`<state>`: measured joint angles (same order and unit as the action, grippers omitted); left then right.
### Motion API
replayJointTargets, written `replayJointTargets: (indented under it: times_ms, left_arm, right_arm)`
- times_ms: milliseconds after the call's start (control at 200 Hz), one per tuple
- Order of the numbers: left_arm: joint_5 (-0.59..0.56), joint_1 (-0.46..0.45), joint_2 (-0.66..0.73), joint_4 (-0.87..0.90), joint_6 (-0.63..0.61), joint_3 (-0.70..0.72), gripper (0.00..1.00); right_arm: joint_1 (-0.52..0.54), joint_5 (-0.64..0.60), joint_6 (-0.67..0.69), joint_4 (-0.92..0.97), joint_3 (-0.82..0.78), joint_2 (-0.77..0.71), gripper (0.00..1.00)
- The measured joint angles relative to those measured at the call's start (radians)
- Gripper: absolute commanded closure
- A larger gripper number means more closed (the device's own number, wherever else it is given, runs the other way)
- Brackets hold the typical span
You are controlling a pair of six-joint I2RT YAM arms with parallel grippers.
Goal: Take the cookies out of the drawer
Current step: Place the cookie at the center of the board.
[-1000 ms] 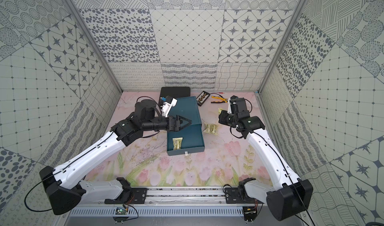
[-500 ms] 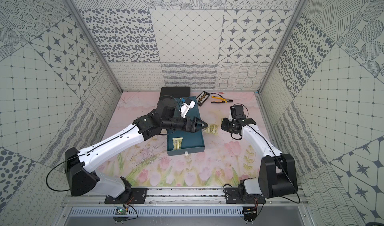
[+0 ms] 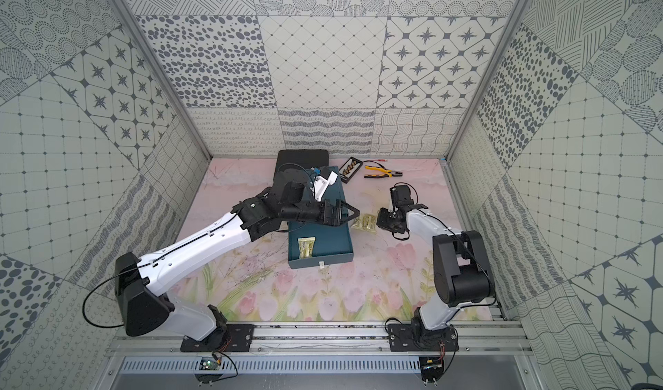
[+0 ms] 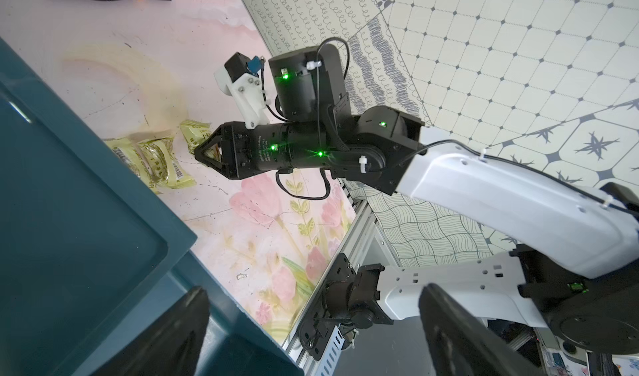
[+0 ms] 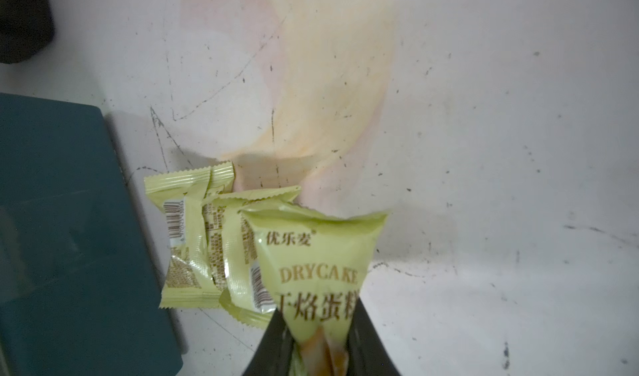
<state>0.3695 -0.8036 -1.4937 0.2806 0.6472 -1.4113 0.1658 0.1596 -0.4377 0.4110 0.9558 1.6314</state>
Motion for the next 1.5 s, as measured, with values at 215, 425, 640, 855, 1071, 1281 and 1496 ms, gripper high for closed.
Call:
replayJointTargets:
  times_ms: [215,425,640,855,1071,1281,1496]
  left_arm:
    - [-0.053,0.003,0.039,0.014,-0.020,0.010,0.01]
    - [-0.093,0.037,0.098,0.045,-0.032,0.045,0.01]
    - [-0.121,0.086,0.168,0.063,-0.045,0.082,0.01]
    - [-0.138,0.130,0.219,0.094,-0.049,0.117,0.01]
    - [-0.146,0.152,0.261,0.109,-0.056,0.130,0.01]
    - [-0.169,0.197,0.286,0.130,-0.073,0.146,0.01]
    - [-0.159,0.267,0.298,0.143,-0.072,0.168,0.01]
  right_arm:
    - [0.000,0.004,-0.016,-0.019,-0.008,0.027,0.87]
    - [0.000,0.011,-0.027,-0.027,-0.016,0.029,0.76]
    - [0.000,0.017,-0.043,-0.034,-0.039,0.030,0.68]
    - [0.002,0.027,-0.056,-0.035,-0.043,0.030,0.47]
    - [0.003,0.030,-0.060,-0.019,-0.043,-0.023,0.40]
    - [0.016,-0.009,-0.045,0.066,-0.012,-0.159,0.37]
    - [0.062,-0.039,-0.003,0.164,0.109,-0.337,0.34]
